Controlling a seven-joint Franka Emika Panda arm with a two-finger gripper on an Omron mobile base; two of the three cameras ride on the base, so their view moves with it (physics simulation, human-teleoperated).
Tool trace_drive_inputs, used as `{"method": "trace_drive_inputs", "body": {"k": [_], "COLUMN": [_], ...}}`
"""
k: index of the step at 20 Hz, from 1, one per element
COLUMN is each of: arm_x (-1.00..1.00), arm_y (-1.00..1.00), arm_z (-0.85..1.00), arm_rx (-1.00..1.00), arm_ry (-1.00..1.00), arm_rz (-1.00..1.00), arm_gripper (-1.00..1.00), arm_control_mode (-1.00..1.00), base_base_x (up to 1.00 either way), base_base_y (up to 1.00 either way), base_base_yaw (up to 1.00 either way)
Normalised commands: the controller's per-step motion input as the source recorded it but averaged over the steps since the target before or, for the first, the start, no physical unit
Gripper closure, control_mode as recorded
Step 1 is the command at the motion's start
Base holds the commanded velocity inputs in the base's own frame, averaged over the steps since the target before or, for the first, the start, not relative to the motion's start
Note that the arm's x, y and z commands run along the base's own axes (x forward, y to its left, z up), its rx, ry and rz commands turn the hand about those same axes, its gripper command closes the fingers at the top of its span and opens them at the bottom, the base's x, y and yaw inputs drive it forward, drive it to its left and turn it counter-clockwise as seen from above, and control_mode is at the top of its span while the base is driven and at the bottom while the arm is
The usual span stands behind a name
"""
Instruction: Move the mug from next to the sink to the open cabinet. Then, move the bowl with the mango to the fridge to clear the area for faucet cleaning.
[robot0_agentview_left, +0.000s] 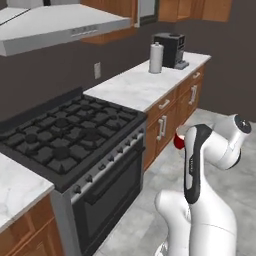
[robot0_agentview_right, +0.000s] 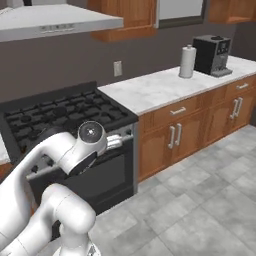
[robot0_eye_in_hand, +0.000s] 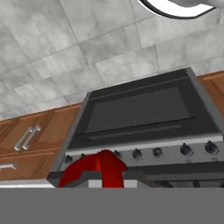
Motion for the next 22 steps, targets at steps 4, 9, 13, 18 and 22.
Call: {"method": "trace_drive_inputs", "body": {"k": [4, 9, 13, 18, 22], "arm_x": [0.00, 0.00, 0.00, 0.00, 0.00], "arm_y": [0.00, 0.00, 0.00, 0.00, 0.00], "arm_z": [0.00, 0.00, 0.00, 0.00, 0.00], "arm_rx": [0.00, 0.00, 0.00, 0.00, 0.00], "arm_ry": [0.00, 0.00, 0.00, 0.00, 0.00], "arm_rz": [0.00, 0.00, 0.00, 0.00, 0.00], "arm_gripper": [1.00, 1.00, 1.00, 1.00, 1.00], "arm_control_mode": [1.00, 1.00, 1.00, 1.00, 1.00], "base_base_x": [1.00, 1.00, 1.00, 1.00, 1.00], "base_base_y": [0.00, -0.40, -0.77, -0.91, -0.48], "base_base_yaw": [-0.31, -0.24, -0.23, -0.19, -0.12]}}
